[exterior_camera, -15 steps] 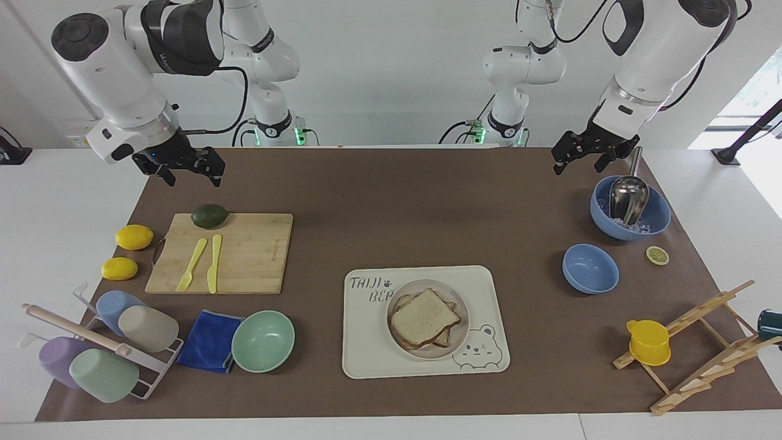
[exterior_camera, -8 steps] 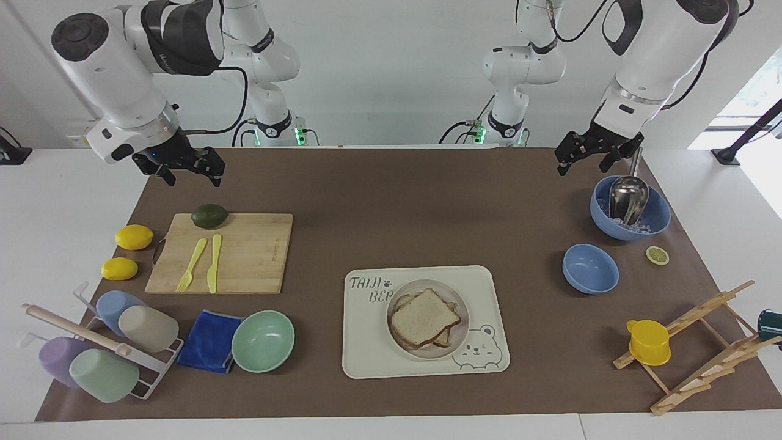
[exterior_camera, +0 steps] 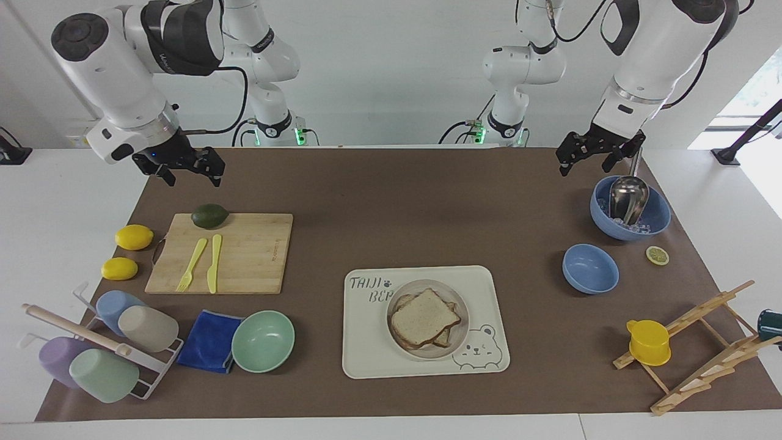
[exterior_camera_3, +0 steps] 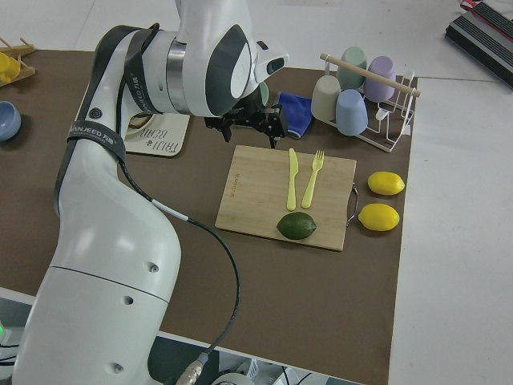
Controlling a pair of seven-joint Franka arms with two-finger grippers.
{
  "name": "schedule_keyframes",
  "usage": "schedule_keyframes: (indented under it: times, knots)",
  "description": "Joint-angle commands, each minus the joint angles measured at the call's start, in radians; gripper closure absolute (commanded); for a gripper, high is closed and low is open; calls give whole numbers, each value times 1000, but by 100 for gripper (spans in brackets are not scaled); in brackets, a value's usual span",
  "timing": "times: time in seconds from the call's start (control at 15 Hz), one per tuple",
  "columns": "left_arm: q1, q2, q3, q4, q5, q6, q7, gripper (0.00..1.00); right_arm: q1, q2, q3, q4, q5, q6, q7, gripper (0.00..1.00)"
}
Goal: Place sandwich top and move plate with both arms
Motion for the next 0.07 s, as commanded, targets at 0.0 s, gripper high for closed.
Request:
schedule_keyframes:
  times: [0.0]
  knots:
    - [4,-18,-5,-13,19,13,9,0,-10,-14,3,-7,24,-1,-10,0]
